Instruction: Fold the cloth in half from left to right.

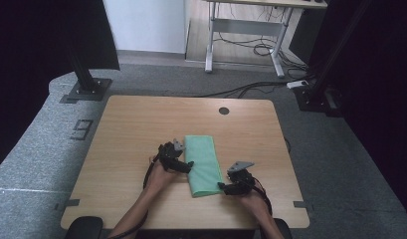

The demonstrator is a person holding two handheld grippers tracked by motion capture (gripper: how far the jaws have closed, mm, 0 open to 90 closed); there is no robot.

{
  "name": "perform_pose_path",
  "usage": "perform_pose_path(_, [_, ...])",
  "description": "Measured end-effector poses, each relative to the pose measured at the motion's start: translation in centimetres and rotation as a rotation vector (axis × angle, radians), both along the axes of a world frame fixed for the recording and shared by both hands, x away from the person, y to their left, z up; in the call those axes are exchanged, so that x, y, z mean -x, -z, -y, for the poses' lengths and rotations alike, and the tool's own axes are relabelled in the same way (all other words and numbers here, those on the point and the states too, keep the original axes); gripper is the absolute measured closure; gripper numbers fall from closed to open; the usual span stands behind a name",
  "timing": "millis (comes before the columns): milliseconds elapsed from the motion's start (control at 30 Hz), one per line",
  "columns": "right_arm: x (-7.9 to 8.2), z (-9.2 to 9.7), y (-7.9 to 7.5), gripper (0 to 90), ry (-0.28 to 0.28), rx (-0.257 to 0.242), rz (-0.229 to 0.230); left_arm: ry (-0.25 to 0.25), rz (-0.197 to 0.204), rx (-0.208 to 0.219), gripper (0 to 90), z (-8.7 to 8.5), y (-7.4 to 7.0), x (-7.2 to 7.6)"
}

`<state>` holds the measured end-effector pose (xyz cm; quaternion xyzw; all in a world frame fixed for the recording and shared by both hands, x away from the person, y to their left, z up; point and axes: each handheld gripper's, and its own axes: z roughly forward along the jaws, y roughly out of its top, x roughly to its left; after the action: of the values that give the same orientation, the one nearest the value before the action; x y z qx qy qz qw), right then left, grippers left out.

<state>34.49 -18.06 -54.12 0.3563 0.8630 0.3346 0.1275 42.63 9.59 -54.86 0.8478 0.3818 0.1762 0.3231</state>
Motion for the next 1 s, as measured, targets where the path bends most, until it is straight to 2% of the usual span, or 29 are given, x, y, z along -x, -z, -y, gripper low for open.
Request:
perform_pose_path(233, [-0.2,-1.5,0.2,27.8,0.005,0.000,0.003,-0.005,-0.028,0.012,0.0,-1.2,0.0,-0.8])
perform_pose_path(467, [-0.4,-3.2,0.3,20.9,-0.002,-0.002,0.005,-0.030,-0.048,0.026,0.0,-2.5,0.0,-1.5])
perform_pose_path(1000, [-1.9,-6.3,0.4,18.6,-0.020,-0.003,0.012,-0.092,-0.052,0.029,0.0,-5.1,0.0,-2.4])
